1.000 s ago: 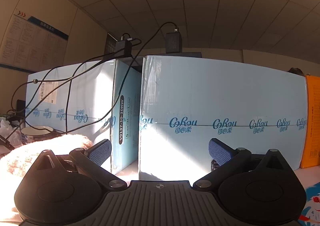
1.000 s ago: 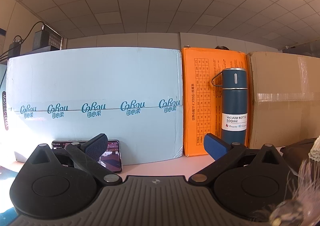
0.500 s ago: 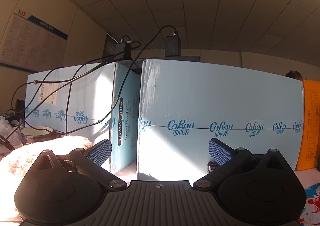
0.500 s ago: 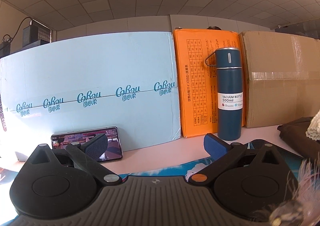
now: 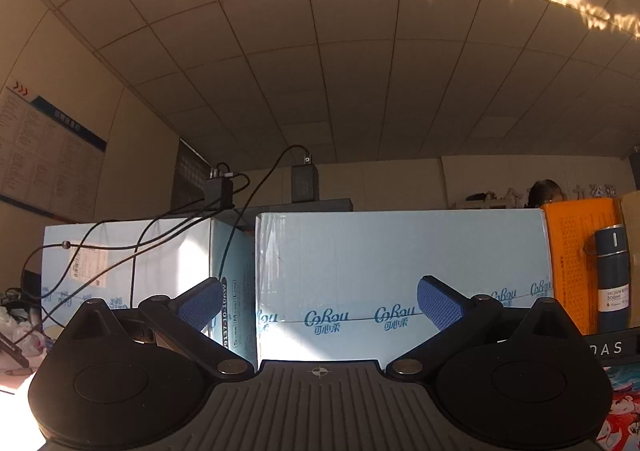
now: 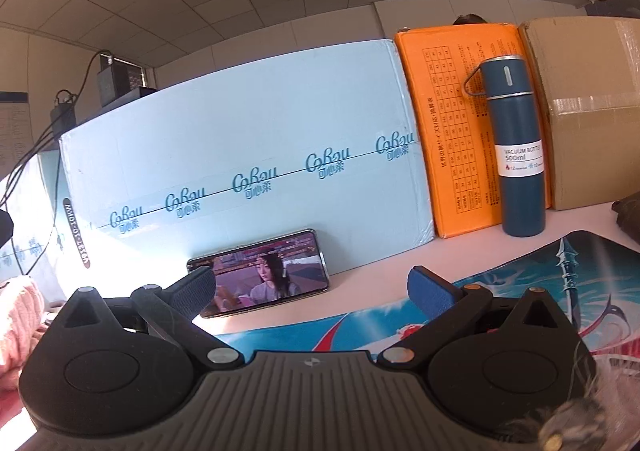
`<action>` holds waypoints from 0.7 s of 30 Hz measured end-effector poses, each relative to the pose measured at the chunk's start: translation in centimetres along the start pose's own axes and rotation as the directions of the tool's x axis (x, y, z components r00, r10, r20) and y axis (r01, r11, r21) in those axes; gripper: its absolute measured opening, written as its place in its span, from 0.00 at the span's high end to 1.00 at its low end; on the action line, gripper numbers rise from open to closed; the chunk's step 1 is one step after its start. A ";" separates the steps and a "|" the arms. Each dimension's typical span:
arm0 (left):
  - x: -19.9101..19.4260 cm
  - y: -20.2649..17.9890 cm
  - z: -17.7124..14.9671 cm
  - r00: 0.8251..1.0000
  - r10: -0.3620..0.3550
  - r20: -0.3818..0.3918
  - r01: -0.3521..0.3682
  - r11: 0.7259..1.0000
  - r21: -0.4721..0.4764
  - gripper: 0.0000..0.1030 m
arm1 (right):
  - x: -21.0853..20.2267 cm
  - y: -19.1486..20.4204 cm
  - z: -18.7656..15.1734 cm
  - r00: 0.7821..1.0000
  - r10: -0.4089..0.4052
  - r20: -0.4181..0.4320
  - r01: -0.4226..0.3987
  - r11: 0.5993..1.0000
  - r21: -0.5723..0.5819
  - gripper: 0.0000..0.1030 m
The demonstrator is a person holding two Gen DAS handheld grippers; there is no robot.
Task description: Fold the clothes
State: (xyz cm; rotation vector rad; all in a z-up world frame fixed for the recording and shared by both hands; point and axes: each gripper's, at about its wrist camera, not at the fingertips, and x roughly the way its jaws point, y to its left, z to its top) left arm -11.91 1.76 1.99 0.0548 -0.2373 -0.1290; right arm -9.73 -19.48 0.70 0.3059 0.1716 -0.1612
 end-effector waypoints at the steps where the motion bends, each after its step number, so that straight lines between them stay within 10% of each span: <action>1: -0.7 0.3 0.1 1.000 0.006 -0.002 -0.006 1.000 0.014 0.00 | -0.1 0.4 -0.1 0.999 0.031 -0.008 -0.031 1.000 0.000 0.00; 13: -7.8 5.4 1.2 0.991 0.115 -0.065 -0.107 0.988 0.113 0.00 | -1.9 5.0 -1.9 0.913 0.393 -0.107 -0.399 0.916 -0.040 0.00; 21: -9.9 14.7 0.3 0.922 0.281 -0.265 -0.307 0.950 -0.060 0.00 | -2.6 6.7 -2.6 0.843 0.508 -0.178 -0.519 0.854 -0.021 0.00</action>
